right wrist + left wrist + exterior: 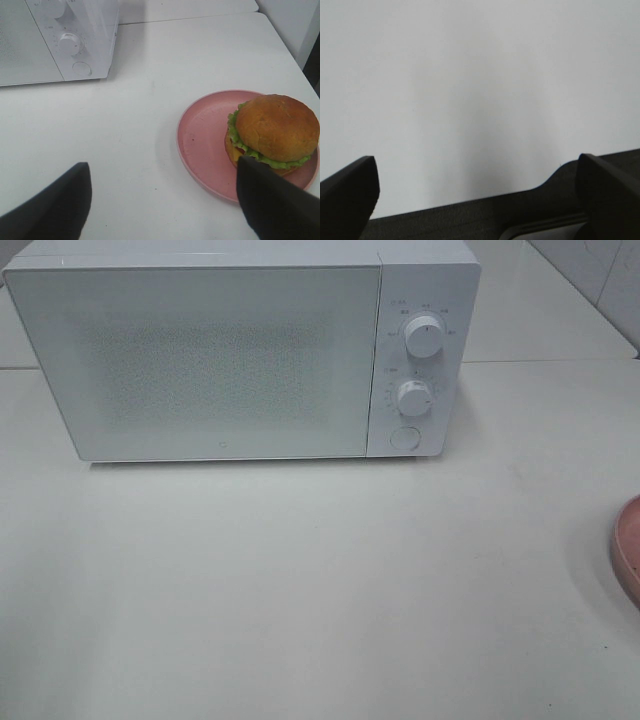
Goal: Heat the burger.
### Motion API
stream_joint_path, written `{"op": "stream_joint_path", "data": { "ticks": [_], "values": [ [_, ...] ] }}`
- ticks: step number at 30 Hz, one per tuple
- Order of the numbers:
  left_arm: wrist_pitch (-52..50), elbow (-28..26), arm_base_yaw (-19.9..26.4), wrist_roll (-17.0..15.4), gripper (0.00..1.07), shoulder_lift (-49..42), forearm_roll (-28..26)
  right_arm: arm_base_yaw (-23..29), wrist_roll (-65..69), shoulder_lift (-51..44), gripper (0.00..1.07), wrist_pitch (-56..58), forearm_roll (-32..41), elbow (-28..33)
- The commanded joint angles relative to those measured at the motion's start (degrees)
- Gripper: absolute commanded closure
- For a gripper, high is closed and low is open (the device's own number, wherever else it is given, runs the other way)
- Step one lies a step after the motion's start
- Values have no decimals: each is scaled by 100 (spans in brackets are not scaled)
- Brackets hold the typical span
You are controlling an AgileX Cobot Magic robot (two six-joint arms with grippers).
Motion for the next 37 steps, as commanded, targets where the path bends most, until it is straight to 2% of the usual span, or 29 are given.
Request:
{"op": "stream_joint_path", "data": {
  "ticks": [1, 9, 10, 11, 13, 16, 19, 37],
  "values": [
    [-57, 34, 23, -34, 6, -481, -40, -23, -46, -149, 31, -63, -17, 0],
    [-57, 34, 160, -46, 6, -1473, -80, -23, -46, -149, 31, -63, -17, 0],
    [-57, 34, 464, -34, 6, -1759, -80, -23, -46, -149, 31, -63, -17, 0],
    [-57, 34, 464, -34, 6, -1759, -80, -23, -46, -149, 31, -63, -17, 0],
    [-57, 34, 917, -34, 6, -2189, -80, -23, -46, -149, 31, -63, -17, 0],
    [-57, 34, 1140, -34, 6, -2659, -80, -23, -46, -149, 31, -63, -17, 0],
    [-57, 34, 1341, -29, 6, -2744, -97, -23, -46, -149, 31, -63, -23, 0],
    [-57, 40, 1324, -29, 6, -2739, -97, -23, -29, -120, 31, -63, -40, 0]
  ]
}}
